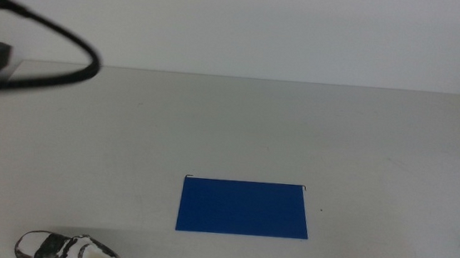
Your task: Use one arm to grab the shoe from the table and place it on the mat.
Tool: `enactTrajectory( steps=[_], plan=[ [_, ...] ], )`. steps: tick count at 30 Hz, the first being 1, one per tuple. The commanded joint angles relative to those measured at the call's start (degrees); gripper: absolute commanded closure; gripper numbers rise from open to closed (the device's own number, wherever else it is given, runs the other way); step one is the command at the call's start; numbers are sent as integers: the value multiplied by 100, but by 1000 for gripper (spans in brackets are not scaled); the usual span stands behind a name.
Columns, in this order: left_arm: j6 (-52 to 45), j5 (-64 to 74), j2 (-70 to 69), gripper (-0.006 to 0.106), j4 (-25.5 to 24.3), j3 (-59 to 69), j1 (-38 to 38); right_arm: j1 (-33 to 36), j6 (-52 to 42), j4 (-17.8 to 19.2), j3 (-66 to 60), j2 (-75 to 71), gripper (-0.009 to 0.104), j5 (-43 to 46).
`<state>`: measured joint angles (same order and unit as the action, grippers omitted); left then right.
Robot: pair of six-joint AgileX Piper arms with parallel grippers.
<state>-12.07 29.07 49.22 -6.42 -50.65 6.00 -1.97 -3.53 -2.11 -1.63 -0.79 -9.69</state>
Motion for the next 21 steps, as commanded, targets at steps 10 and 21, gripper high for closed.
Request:
enactTrajectory(
  steps=[10,21],
  plan=[
    [-2162,3129,2140,7,502,-2718,1034,-27,-72,49,54,-121,29,454],
    [-4614,4641,2776,7,1242,-3104,1058,-27,-72,49,54,-121,29,454]
  ],
)
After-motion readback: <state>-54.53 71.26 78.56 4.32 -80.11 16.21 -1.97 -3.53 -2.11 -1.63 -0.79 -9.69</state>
